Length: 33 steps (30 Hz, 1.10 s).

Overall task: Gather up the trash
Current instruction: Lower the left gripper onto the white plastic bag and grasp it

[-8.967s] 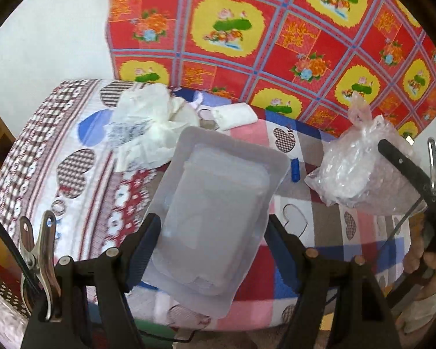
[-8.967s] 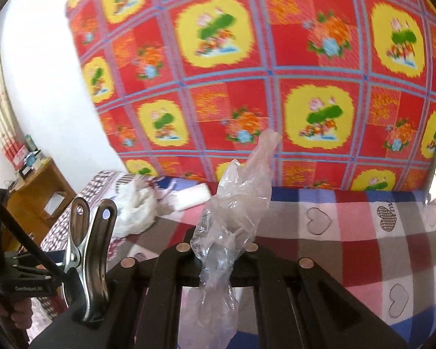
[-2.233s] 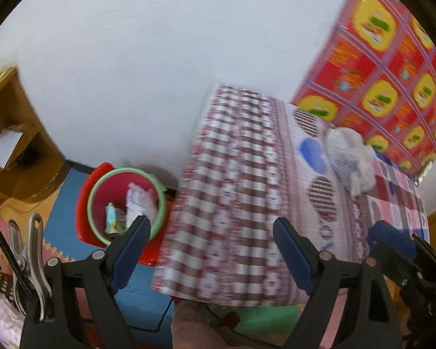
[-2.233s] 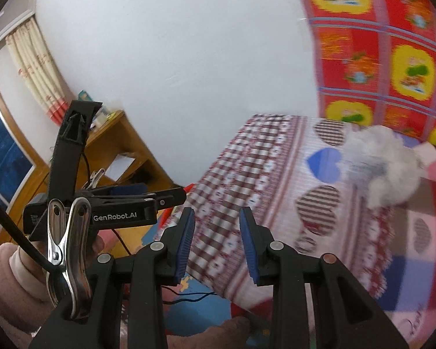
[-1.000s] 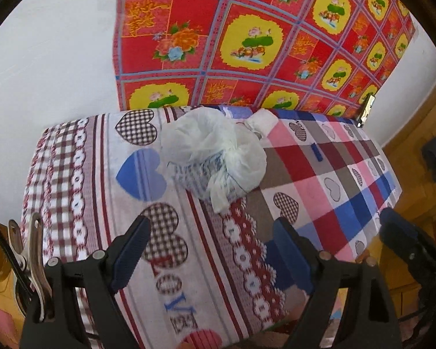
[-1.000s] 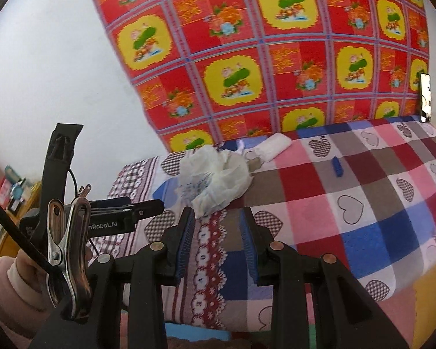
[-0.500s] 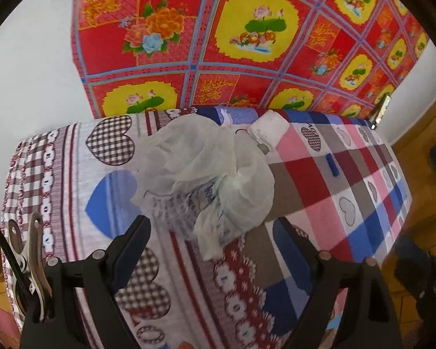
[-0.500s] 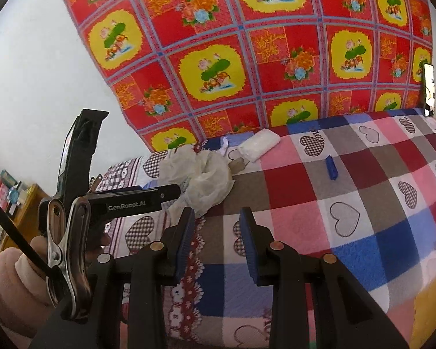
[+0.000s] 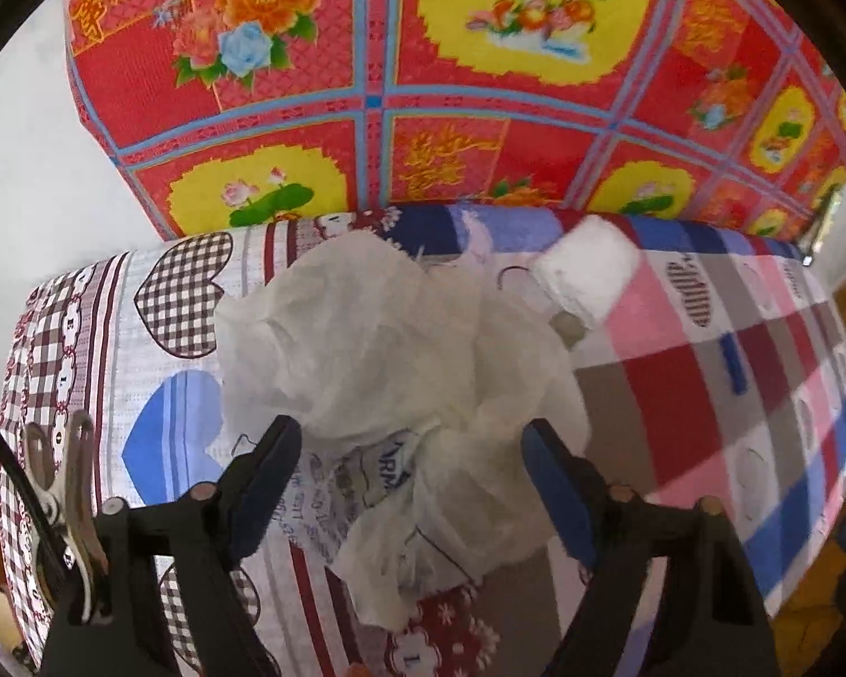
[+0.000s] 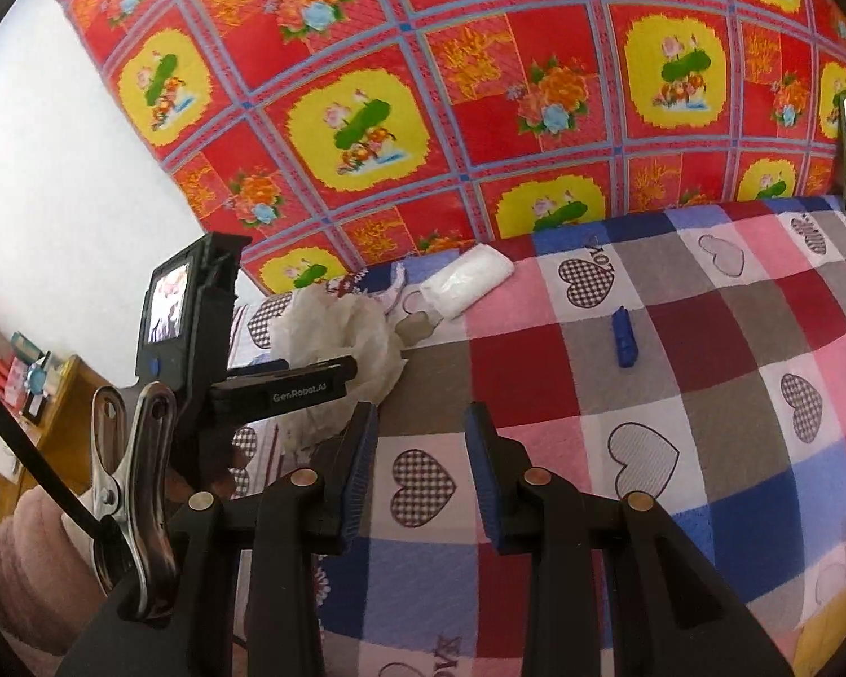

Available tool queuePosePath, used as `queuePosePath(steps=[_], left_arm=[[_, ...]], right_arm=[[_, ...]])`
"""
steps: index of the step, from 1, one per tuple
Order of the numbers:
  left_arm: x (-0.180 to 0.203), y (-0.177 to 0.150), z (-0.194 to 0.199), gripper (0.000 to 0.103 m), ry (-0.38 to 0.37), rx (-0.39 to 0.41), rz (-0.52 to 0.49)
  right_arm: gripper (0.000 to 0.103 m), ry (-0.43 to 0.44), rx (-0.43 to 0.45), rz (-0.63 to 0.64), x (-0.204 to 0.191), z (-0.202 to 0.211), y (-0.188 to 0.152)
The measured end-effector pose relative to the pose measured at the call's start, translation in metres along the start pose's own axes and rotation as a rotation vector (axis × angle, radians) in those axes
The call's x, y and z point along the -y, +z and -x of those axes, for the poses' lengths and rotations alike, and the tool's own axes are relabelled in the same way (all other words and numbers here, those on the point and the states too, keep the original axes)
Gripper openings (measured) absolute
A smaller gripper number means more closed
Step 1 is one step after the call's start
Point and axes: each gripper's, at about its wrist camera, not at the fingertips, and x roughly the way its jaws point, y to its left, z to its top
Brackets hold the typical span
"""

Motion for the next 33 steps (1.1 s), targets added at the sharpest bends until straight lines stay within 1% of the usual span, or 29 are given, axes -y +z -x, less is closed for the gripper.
queuePosePath(steps=[2,5,7,9,10,11,12,14,16,22,26,29,33], left_arm=[[-0.001,-0.001,-0.008,0.072,0.002,-0.018,0.024],[-0.004,-0.004,-0.021,0.071,-0.01,-0.062,0.068],[-0.005,-0.005,-0.021,0.071,0.0,-0.05,0.088],[-0.004,-0.007,-0.022,0.068,0.01,-0.043,0.087],[-0.004,-0.008,-0.021,0.062,0.018,-0.036,0.085],[-0.004,-0.009,-0.02,0.053,0.024,-0.031,0.085],[-0.005,-0.01,-0.019,0.049,0.031,-0.027,0.084],[-0.01,-0.013,-0.017,0.042,0.021,-0.03,0.091],[-0.017,-0.017,-0.013,0.039,0.016,-0.034,0.112],[-0.049,-0.037,0.006,0.033,0.041,-0.039,0.188],[-0.075,-0.052,0.017,0.033,0.078,-0.048,0.248],[-0.087,-0.058,0.017,0.033,0.076,-0.057,0.289],[-0.101,-0.061,0.021,0.034,0.064,-0.055,0.299]], right_arm=[[0.033,0.006,-0.006,0.003,0.004,-0.004,0.003],[0.033,0.016,-0.018,0.014,0.008,-0.011,0.007],[0.033,0.021,-0.025,0.022,0.01,-0.016,0.009],[0.033,0.025,-0.033,0.032,0.01,-0.022,0.011],[0.033,0.028,-0.037,0.037,0.01,-0.025,0.011],[0.033,0.032,-0.042,0.046,0.01,-0.029,0.012],[0.033,0.033,-0.045,0.052,0.009,-0.032,0.012],[0.033,0.038,-0.051,0.066,0.007,-0.039,0.013],[0.033,0.041,-0.063,0.086,0.005,-0.048,0.015],[0.033,0.045,-0.103,0.147,-0.007,-0.083,0.024],[0.033,0.039,-0.138,0.194,-0.017,-0.114,0.032],[0.033,0.024,-0.155,0.238,-0.028,-0.138,0.036],[0.033,0.003,-0.159,0.278,-0.036,-0.158,0.038]])
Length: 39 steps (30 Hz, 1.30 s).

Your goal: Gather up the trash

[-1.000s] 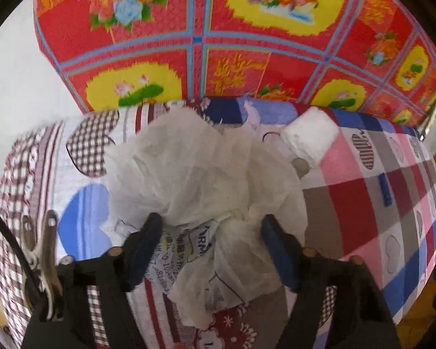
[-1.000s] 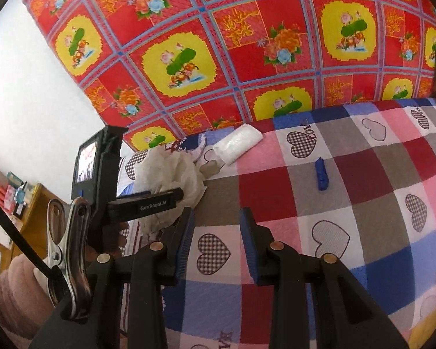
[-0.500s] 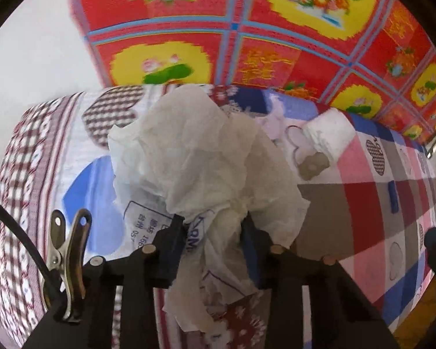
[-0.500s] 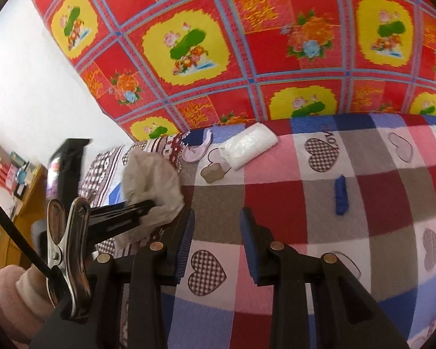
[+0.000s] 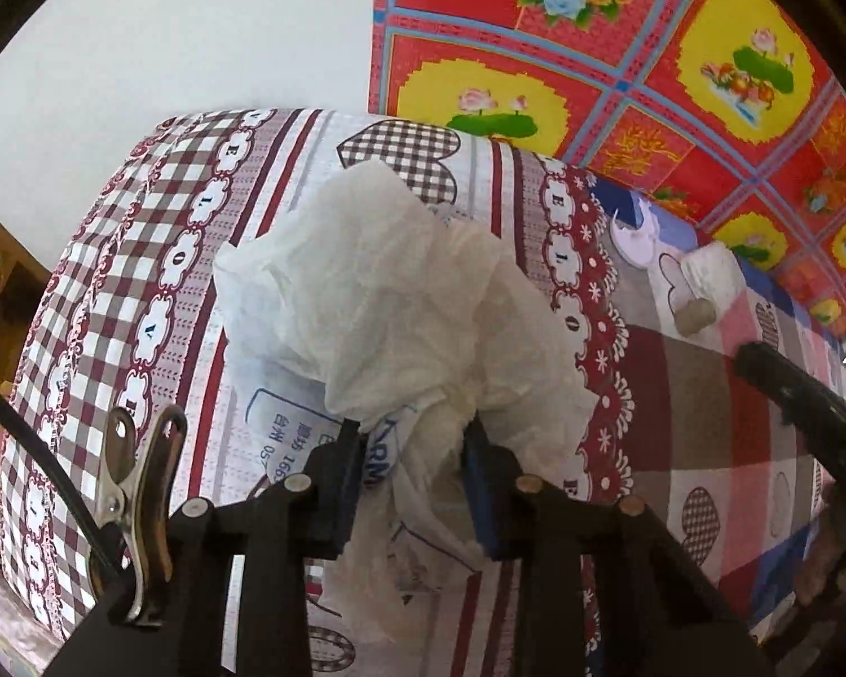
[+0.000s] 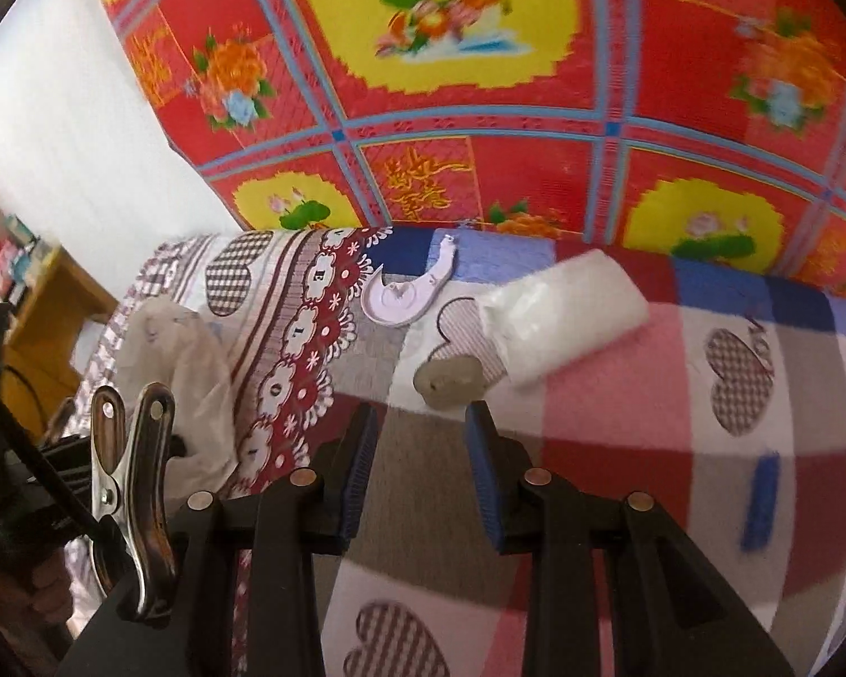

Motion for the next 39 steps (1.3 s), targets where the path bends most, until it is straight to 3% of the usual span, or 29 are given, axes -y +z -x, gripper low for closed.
queuePosePath(steps=[14,15,17,19,25,37,39], left_arm=[[0.015,0.0,-0.007,0.042,-0.007,0.025,-0.076],[0.015,0.001,-0.008,0.042,-0.009,0.026,-0.08],[0.019,0.002,-0.01,0.042,-0.011,0.028,-0.091],[0.021,0.002,-0.012,0.041,-0.016,0.03,-0.096],[0.009,0.003,-0.005,0.031,-0.063,0.024,-0.085],[-0.007,-0.008,0.027,0.023,-0.131,0.051,-0.143],[-0.013,-0.011,0.034,0.023,-0.142,0.053,-0.15]], right_arm=[[0.033,-0.041,0.03,-0.022,0.001,-0.021,-0.007],[0.032,-0.051,0.033,-0.022,-0.001,-0.021,-0.008],[0.015,-0.062,0.029,-0.028,-0.002,-0.019,-0.011],[0.009,-0.047,0.023,-0.048,-0.002,-0.017,-0.015],[0.004,-0.024,0.038,-0.094,-0.004,0.003,-0.031],[0.002,-0.043,0.097,-0.156,-0.021,0.047,-0.051],[0.013,-0.06,0.103,-0.185,-0.019,0.047,-0.05]])
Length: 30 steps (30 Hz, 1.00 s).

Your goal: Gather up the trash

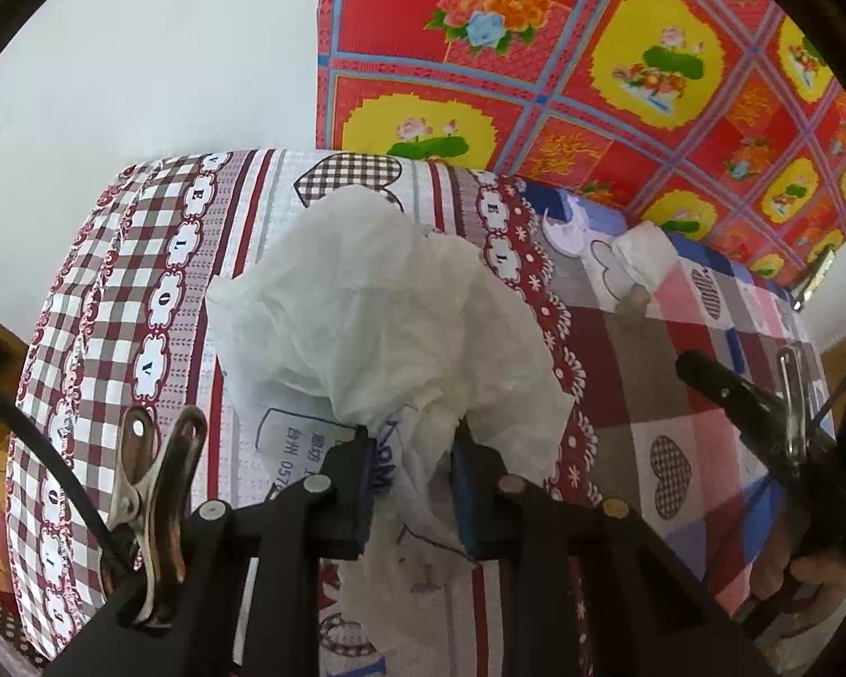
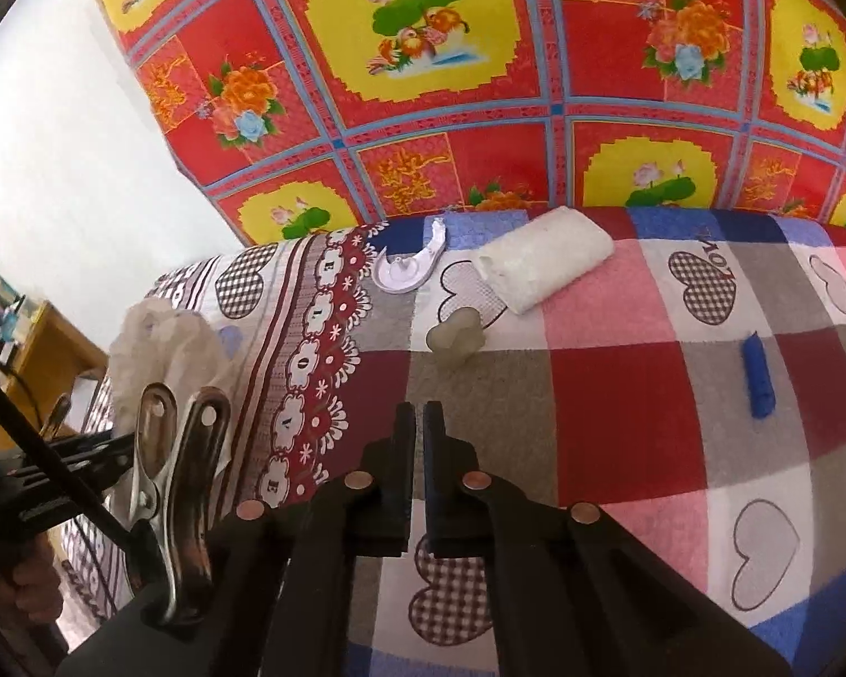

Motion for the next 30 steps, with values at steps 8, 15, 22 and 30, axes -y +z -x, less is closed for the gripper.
queuePosePath(steps=[8,15,22,30], left_arm=[[-0.021,-0.011,0.037,0.022,-0.035,0.033,-0.01],[-0.051,-0.018,0.06,0.022,-0.018,0.057,0.01],[-0.076,-0.023,0.065,0.022,0.005,0.061,0.044],[-0.088,-0.032,0.071,0.022,0.031,0.07,0.096]], right_arm=[[0.036,-0.094,-0.026,-0.01,-0.002,-0.036,0.019],[0.036,-0.127,-0.034,-0.02,-0.008,-0.056,0.027],[0.022,-0.218,-0.009,0.024,-0.017,-0.068,0.034],[0.007,-0.173,-0.024,0.02,-0.008,-0.057,0.031]])
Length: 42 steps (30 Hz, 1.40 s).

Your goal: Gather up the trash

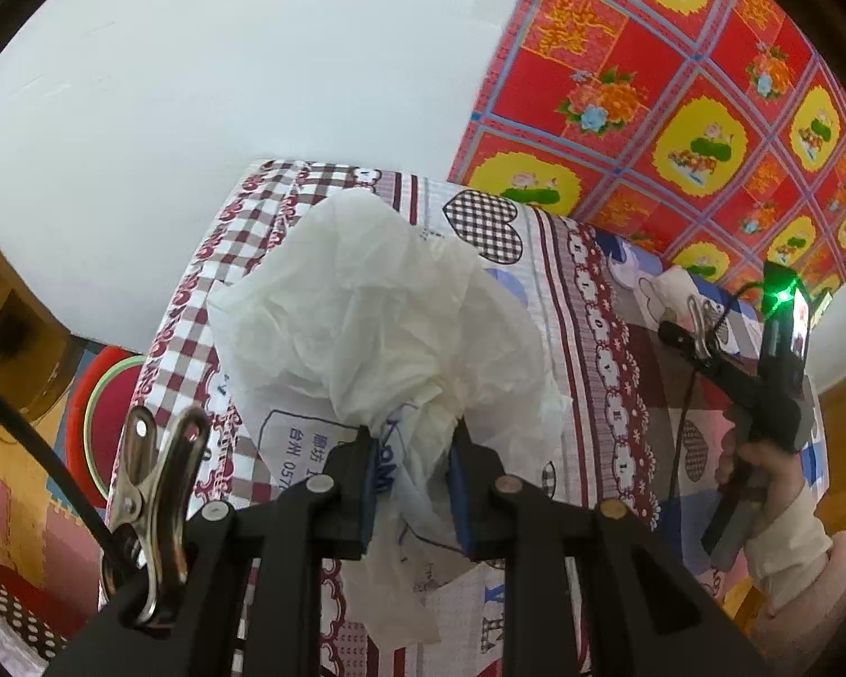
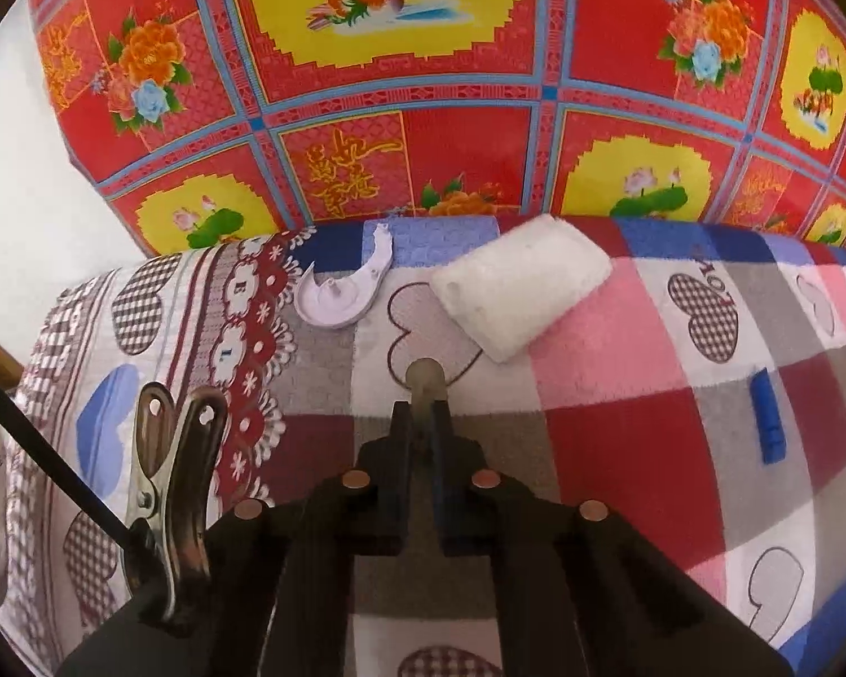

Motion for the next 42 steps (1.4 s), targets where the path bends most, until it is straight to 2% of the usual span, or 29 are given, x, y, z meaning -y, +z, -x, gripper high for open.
queuePosePath(steps=[8,20,32,42], left_arm=[[0.009,-0.006,0.014,0.022,0.036,0.032,0.045],[0.01,-0.029,0.052,0.022,0.098,0.108,0.135],[-0.028,-0.054,0.077,0.022,0.184,0.147,0.259],[-0.085,-0.074,0.091,0.022,0.233,0.158,0.364]], right_arm=[[0.007,0.12,0.027,0.056,-0.004,0.049,-0.024],[0.007,0.302,0.068,0.233,-0.059,0.111,-0.048],[0.007,0.438,0.065,0.38,-0.126,0.134,-0.058],[0.007,0.509,0.036,0.478,-0.197,0.137,-0.07]])
